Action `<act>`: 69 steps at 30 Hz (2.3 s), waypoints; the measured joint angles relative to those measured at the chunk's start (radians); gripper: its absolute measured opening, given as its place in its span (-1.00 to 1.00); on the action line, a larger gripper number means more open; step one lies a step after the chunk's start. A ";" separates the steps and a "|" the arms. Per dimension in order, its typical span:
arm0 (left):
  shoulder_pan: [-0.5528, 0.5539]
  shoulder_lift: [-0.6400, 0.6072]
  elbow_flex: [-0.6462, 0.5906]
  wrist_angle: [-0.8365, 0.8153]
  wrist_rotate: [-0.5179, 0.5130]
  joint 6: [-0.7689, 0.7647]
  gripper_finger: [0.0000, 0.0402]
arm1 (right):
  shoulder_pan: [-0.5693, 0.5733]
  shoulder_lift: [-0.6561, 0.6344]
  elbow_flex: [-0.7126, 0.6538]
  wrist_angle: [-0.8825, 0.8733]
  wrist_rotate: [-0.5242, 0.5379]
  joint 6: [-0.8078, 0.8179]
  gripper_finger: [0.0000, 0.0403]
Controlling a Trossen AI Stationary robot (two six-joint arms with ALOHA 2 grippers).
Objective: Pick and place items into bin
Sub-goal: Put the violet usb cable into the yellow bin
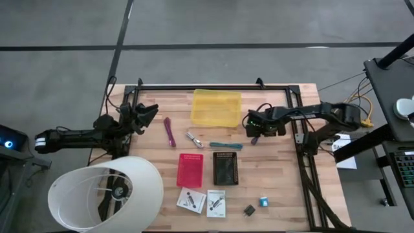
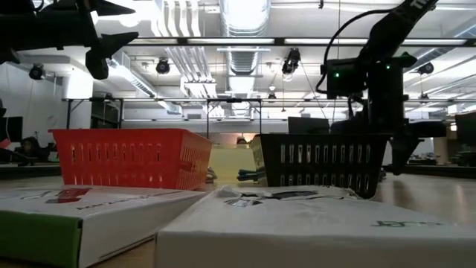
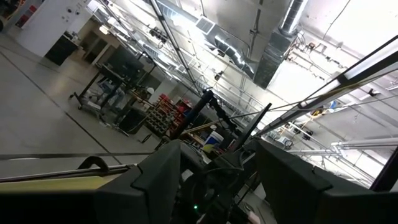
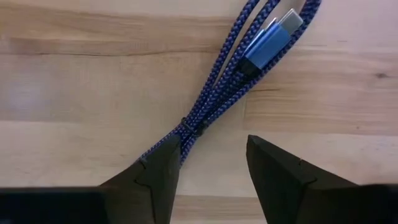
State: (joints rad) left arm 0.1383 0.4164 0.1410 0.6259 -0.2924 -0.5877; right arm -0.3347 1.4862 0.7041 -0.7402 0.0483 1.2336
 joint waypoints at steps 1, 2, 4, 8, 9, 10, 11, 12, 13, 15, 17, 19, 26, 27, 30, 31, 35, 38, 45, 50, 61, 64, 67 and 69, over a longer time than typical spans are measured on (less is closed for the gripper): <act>0.000 0.000 0.000 0.000 0.000 0.000 -0.03 | 0.001 0.005 0.001 0.001 -0.001 0.002 -0.17; 0.000 0.000 0.000 0.000 0.000 0.000 -0.03 | 0.001 0.009 0.001 0.005 -0.002 0.002 -0.18; 0.000 0.000 0.000 0.000 0.000 -0.001 -0.03 | 0.001 0.012 0.003 0.014 -0.014 0.003 -0.22; 0.000 0.000 0.000 0.000 0.000 -0.002 -0.03 | 0.000 -0.003 0.006 0.022 -0.021 0.010 -0.27; 0.000 0.000 0.000 0.000 0.000 -0.002 -0.03 | 0.000 -0.007 0.006 0.023 -0.023 0.015 -0.29; 0.000 0.000 0.000 0.000 0.000 -0.002 -0.03 | 0.000 -0.011 0.006 0.024 -0.023 0.020 -0.30; 0.000 0.000 0.000 0.000 0.000 -0.002 -0.03 | 0.000 -0.014 0.006 0.025 -0.023 0.022 -0.31; 0.000 0.000 0.000 0.000 0.000 -0.002 -0.03 | 0.000 -0.016 0.007 0.026 -0.023 0.023 -0.31; 0.000 0.000 0.000 0.000 0.000 -0.002 -0.03 | 0.000 -0.016 0.007 0.027 -0.023 0.024 -0.32; 0.000 0.000 0.000 0.000 0.000 -0.002 -0.03 | 0.000 -0.016 0.007 0.033 -0.023 0.037 -0.33; 0.000 0.001 0.000 0.000 0.000 -0.001 -0.03 | 0.000 -0.015 0.007 0.049 -0.011 0.061 -0.34; 0.000 0.001 0.000 0.000 0.000 -0.002 -0.03 | 0.001 -0.011 0.006 0.081 0.023 0.079 -0.35; 0.000 0.001 0.000 0.001 0.000 -0.004 -0.03 | 0.001 0.005 0.001 0.123 0.074 0.071 -0.32; 0.000 0.000 0.000 0.001 0.000 -0.005 -0.03 | 0.001 0.008 0.000 0.122 0.075 0.071 -0.32; 0.000 0.000 0.000 0.001 0.000 -0.004 -0.03 | 0.001 0.017 -0.005 0.121 0.075 0.069 -0.33; 0.000 0.000 0.000 0.001 0.000 -0.004 -0.03 | 0.000 0.022 -0.007 0.123 0.075 0.068 -0.34; 0.000 0.000 0.000 0.001 0.000 -0.004 -0.03 | 0.001 0.047 -0.008 0.122 0.073 0.026 -0.38; 0.000 0.002 0.000 0.001 0.000 -0.004 -0.03 | 0.000 0.062 -0.008 0.117 0.065 -0.004 -0.44; 0.000 0.002 -0.001 0.001 0.000 -0.003 -0.03 | -0.001 0.030 -0.013 0.108 0.056 -0.049 -0.75; 0.000 0.002 -0.001 0.001 0.000 -0.002 -0.03 | 0.001 -0.001 -0.013 0.114 0.030 -0.073 -0.92; 0.000 0.000 -0.001 0.001 0.000 -0.003 -0.03 | 0.001 -0.170 0.050 0.142 -0.027 -0.144 -0.92; 0.000 0.002 -0.001 0.001 0.000 -0.003 -0.03 | -0.001 -0.238 0.070 0.220 -0.025 -0.195 -0.92; 0.000 0.003 -0.001 0.002 0.000 -0.003 -0.03 | -0.021 -0.288 0.072 0.374 -0.023 -0.247 -0.92; 0.000 0.006 -0.001 0.001 -0.001 -0.003 -0.03 | -0.040 -0.298 0.072 0.500 -0.019 -0.292 -0.92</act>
State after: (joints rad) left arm 0.1379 0.4224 0.1398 0.6267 -0.2931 -0.5903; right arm -0.3750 1.1885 0.7759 -0.2402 0.0288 0.9414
